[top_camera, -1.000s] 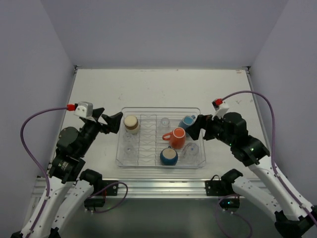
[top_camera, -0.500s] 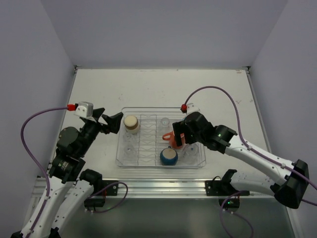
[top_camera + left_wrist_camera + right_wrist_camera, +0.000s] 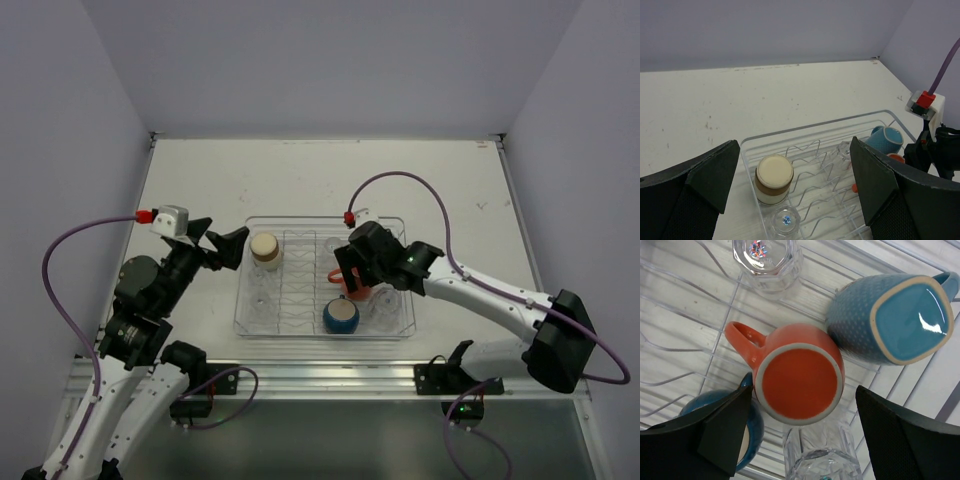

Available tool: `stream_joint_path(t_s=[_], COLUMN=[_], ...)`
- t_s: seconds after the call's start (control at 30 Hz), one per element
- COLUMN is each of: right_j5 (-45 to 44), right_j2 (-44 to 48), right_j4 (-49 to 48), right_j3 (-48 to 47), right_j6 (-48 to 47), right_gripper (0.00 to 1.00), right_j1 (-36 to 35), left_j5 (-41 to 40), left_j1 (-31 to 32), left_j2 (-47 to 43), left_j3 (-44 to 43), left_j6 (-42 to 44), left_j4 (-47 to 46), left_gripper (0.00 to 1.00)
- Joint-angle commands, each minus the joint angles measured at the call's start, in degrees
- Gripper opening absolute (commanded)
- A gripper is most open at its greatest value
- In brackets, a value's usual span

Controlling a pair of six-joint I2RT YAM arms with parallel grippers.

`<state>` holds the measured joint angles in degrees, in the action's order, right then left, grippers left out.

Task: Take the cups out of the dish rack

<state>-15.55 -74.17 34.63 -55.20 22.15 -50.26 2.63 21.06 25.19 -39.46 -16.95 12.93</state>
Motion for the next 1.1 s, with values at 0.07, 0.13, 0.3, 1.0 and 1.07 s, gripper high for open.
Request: stream_joint_path(t_s=[0.07,0.13,0.3,1.0,1.07], right_j5=[-2.7,-2.5,-3.1,2.6,8.0], right_j2=[-3.2,-3.9,-5.3,22.4,23.8], right_j4=[-4.7,-6.2,-6.9,-20.6,-27.2], right_j3=[-2.6,-2.5,-3.2,-1.9,-0.2], right_j6=[-2.0,-2.3,-2.8,7.5,12.4], right_gripper=[0.9,0.91,0.81,0.22,0.22], right_j1=[-0.3,-0.3,-0.3,3.5,6.2], left_j5=[0.9,1.1,1.3,29.1,32.5], left_j1=[-0.1,-0.1,-0.1,-0.1,-0.1], left_j2=[-0.1,0.0,0.3,9.2,9.5], left_j3=[0.4,0.4,0.5,-5.1,-3.6], left_j6=[0.2,0.2,0.1,-14.3,-18.5], left_j4=[-1.9,-1.9,-2.1,-9.9,-15.9], left_gripper=[1.0,1.0,1.0,1.0,1.0])
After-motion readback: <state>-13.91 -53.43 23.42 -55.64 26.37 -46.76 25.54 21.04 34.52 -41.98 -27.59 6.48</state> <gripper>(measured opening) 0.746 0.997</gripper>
